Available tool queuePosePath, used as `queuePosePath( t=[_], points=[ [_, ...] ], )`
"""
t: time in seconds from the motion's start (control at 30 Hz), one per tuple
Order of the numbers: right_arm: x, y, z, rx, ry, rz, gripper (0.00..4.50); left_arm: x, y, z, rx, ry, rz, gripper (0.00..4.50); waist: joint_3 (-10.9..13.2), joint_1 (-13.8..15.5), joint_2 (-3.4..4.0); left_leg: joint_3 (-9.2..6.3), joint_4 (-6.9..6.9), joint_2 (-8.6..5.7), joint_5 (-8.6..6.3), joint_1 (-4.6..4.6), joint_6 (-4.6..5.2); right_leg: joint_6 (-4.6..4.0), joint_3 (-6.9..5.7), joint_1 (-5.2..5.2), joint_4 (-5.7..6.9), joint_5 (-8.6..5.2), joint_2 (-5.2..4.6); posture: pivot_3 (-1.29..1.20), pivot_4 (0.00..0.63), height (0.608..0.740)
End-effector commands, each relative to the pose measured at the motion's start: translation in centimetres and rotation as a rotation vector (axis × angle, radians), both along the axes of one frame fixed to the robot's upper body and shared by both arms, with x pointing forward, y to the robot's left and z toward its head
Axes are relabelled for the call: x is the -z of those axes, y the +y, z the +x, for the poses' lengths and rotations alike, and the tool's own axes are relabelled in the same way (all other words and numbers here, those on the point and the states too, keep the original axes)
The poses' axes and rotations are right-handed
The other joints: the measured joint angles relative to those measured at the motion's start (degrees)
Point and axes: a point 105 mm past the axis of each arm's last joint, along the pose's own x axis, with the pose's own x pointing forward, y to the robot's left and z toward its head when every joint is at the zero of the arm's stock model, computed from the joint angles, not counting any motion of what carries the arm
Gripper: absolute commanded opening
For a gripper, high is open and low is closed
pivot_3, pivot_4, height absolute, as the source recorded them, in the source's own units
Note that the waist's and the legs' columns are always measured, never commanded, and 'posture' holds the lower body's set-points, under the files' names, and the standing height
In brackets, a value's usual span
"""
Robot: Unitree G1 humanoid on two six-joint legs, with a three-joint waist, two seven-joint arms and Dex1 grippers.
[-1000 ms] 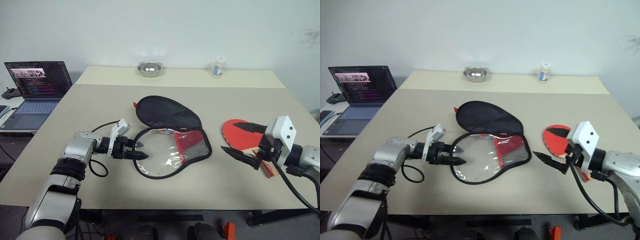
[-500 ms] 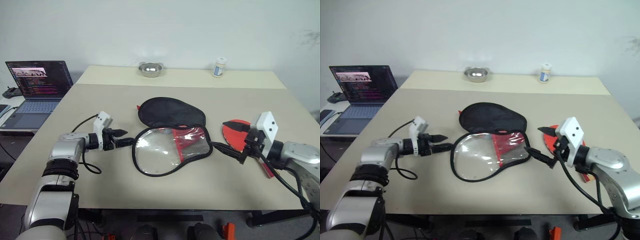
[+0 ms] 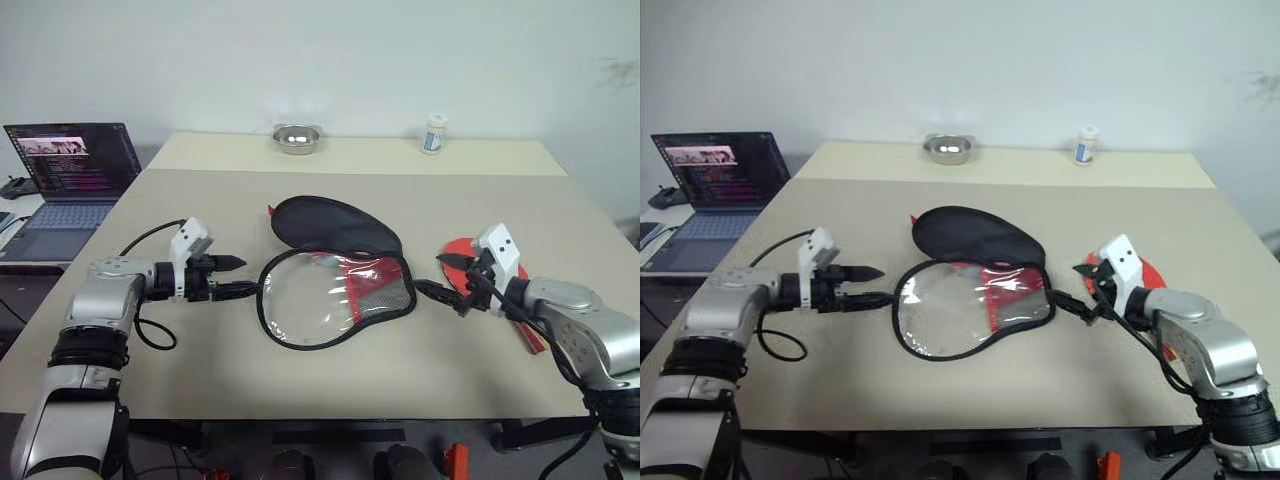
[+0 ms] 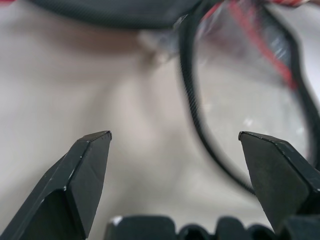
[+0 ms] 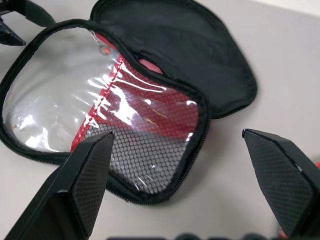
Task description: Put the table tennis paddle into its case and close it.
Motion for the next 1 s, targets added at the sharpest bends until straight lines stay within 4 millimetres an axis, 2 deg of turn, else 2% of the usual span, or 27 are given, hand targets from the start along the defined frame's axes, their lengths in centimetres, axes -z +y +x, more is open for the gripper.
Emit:
queuePosePath(
  t=[0.03, 0.13, 0.27, 0.37, 0.5, 0.73, 0.87, 1.0],
  points=[
    [-0.8, 0.8, 0.9, -0.001, -0.035, 0.02, 4.5, -4.5, -0.9, 0.9, 0.024, -0.126, -0.099, 4.44, 0.0, 0.3, -0.02, 0.0, 0.01, -0.03, 0.0, -0.01, 0.0, 0.01, 0.0, 0.01, -0.01, 0.0, -0.01, 0.0, 0.15, 0.74],
    [-0.3, 1.4, 2.0, 0.022, -0.003, 0.042, 4.5, -7.9, -2.7, 1.1, 0.062, -0.175, -0.249, 4.44, 0.0, 0.4, -0.08, -0.01, 0.03, -0.06, 0.0, -0.08, 0.0, 0.02, -0.01, 0.01, -0.05, 0.01, -0.04, 0.0, 0.15, 0.74],
    [0.8, 1.6, 3.0, 0.061, 0.05, 0.054, 4.5, -9.2, -4.2, 1.0, 0.104, -0.199, -0.302, 4.44, 0.0, 0.2, -0.08, -0.01, 0.03, -0.07, 0.0, -0.08, 0.0, 0.04, 0.0, 0.0, -0.05, 0.02, -0.05, 0.0, 0.15, 0.74],
    [2.0, 1.2, 4.2, 0.126, 0.083, 0.036, 4.5, -8.8, -5.7, 0.5, 0.174, -0.206, -0.261, 4.44, 0.0, -0.1, -0.07, 0.01, 0.01, -0.04, 0.0, -0.05, -0.01, 0.03, 0.03, -0.02, 0.0, 0.02, -0.02, 0.0, 0.15, 0.74],
    [3.2, 1.1, 4.7, 0.16, 0.154, 0.061, 4.5, -6.6, -7.2, -0.5, 0.265, -0.167, -0.175, 4.44, 0.0, -0.3, -0.06, 0.05, 0.0, -0.03, 0.01, -0.04, -0.02, 0.02, 0.09, -0.06, 0.04, 0.02, -0.01, 0.0, 0.15, 0.74],
    [3.3, 3.1, 4.6, 0.113, 0.239, 0.209, 4.5, -5.7, -9.5, -1.6, 0.353, -0.131, -0.199, 4.44, 0.0, -0.3, -0.06, 0.05, 0.01, -0.04, 0.01, -0.04, -0.02, 0.02, 0.1, -0.06, 0.06, 0.02, -0.01, 0.0, 0.15, 0.74],
    [3.2, 4.4, 4.1, 0.056, 0.287, 0.257, 3.59, -5.6, -10.1, -1.8, 0.372, -0.121, -0.207, 4.5, 0.0, -0.4, -0.06, 0.04, -0.01, -0.02, 0.01, -0.04, -0.02, 0.02, 0.09, -0.07, 0.06, 0.02, 0.0, 0.0, 0.15, 0.74],
    [3.1, 5.2, 3.7, 0.039, 0.322, 0.305, 2.1, -5.5, -10.3, -1.9, 0.381, -0.117, -0.207, 4.5, 0.0, -0.5, -0.06, 0.04, 0.0, -0.04, 0.0, -0.05, -0.01, 0.02, 0.09, -0.06, 0.05, 0.02, -0.01, 0.0, 0.15, 0.74]
  ],
)
